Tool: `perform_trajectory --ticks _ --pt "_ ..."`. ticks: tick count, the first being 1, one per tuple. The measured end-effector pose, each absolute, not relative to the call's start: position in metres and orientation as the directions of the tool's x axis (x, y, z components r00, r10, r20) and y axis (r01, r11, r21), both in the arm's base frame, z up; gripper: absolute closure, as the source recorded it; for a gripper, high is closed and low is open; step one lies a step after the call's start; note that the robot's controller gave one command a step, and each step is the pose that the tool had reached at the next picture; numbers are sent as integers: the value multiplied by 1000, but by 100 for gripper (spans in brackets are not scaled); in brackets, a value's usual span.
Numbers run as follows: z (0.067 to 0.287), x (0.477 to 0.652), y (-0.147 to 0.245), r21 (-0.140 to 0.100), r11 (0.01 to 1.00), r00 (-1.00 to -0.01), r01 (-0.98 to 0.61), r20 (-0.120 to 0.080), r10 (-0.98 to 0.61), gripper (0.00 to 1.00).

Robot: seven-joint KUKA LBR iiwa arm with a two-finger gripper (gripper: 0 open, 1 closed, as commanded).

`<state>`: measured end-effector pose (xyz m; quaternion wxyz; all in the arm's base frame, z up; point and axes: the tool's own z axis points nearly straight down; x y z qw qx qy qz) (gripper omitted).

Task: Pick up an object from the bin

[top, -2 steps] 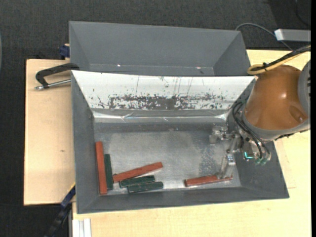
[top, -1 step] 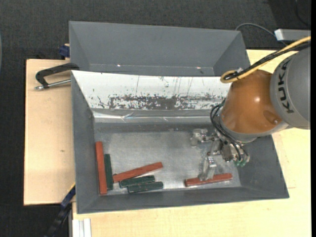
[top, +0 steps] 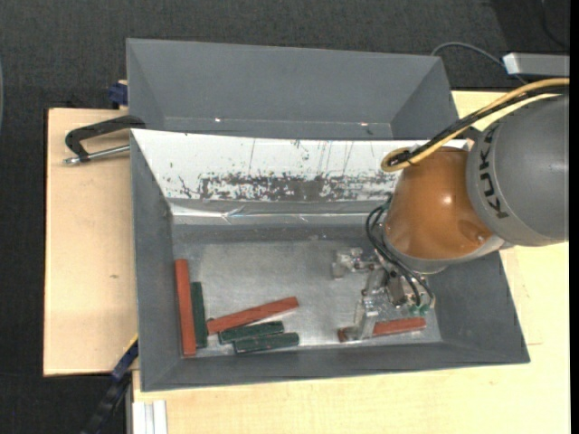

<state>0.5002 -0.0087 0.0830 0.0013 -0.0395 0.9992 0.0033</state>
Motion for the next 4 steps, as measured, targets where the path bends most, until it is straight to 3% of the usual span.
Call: perform_trajectory --ticks 1,2,3,4 --pt "74 498 11 -2 999 -999 -38 1 -38 0" --pt "83 496 44 4 999 -999 -36 -4 -36 0" --pt "89 509 68 1 999 -999 51 -5 51 0" --pt "93 505 105 2 998 -998 -57 -6 -57 0"
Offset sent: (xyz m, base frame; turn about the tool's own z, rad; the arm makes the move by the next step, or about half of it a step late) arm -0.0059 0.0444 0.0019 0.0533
